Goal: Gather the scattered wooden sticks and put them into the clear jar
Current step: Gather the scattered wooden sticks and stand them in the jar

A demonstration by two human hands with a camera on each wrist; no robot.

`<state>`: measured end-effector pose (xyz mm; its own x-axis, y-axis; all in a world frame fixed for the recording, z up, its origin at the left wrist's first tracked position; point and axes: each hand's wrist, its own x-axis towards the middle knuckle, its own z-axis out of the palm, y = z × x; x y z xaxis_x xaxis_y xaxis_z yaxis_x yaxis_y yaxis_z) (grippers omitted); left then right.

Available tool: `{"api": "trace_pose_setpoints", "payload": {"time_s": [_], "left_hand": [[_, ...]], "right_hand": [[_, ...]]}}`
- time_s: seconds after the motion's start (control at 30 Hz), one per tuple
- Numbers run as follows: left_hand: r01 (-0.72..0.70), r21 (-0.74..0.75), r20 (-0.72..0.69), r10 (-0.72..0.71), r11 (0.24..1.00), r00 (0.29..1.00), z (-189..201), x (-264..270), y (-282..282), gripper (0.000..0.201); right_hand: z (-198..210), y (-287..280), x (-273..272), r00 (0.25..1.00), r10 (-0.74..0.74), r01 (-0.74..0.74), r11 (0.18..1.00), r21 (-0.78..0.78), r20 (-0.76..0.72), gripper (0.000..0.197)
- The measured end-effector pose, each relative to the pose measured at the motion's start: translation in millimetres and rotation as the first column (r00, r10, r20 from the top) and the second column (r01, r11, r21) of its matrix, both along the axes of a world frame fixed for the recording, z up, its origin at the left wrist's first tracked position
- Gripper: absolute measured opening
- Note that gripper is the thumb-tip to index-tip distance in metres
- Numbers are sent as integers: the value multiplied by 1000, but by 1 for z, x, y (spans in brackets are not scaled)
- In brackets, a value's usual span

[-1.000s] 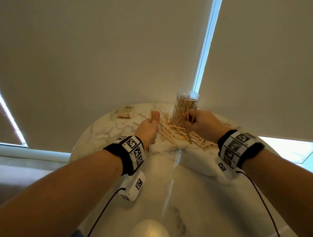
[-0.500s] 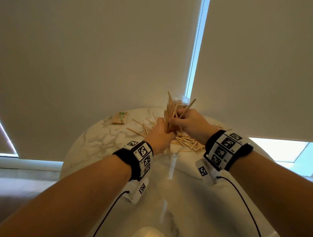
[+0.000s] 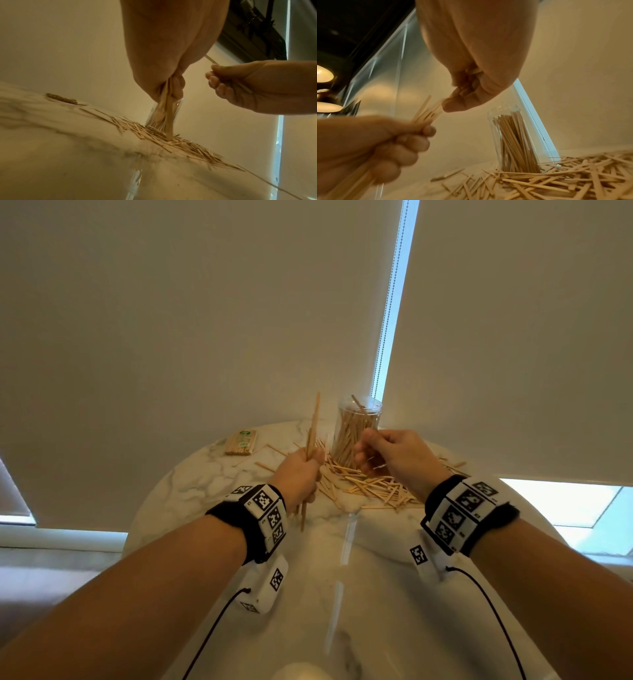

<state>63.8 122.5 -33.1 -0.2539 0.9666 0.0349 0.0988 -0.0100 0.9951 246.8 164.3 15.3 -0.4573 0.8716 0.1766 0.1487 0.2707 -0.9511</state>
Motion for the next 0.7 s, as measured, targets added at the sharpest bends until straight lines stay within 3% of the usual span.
{"api": "trace_pose_setpoints", "payload": {"time_s": [0.1,0.17,0.23,0.3,0.4,0.43,0.47,0.53,0.6,0.7], "left_hand": [[-3,96,-10,4,995,1000,7,3,-3,54],[43,97,-59,-38,994,998,12,12,-6,63],[36,89,-120,-26,995,992,14,22,-7,45],[-21,101,-179,39,995,983,14,23,-9,28],[-63,121,-265,93,991,960,11,13,-12,29],[-49,88,-264,71,995,962,9,10,-13,29],[-29,55,-233,41,998,972,8,9,-13,28],[6,36,-199,1,999,980,7,10,-18,24],[62,63,-338,-37,996,940,7,13,-20,25],[196,64,-515,-136,978,846,13,27,-27,27]], "right_hand": [[-3,-14,-11,979,29,-43,997,63,204,40],[-10,-24,-24,915,34,-114,978,175,401,31],[-17,-29,-35,834,13,-208,934,291,552,31],[-17,-32,-38,768,36,-260,930,260,640,44],[-11,-29,-31,620,46,-363,902,234,783,34],[-7,-27,-27,632,-9,-322,906,273,775,31],[-2,-25,-24,696,-87,-219,919,327,713,31],[13,-20,-18,856,-255,77,923,377,450,34],[28,-14,-14,910,-358,277,900,337,208,41],[34,-10,-19,921,-330,257,914,314,208,48]]}}
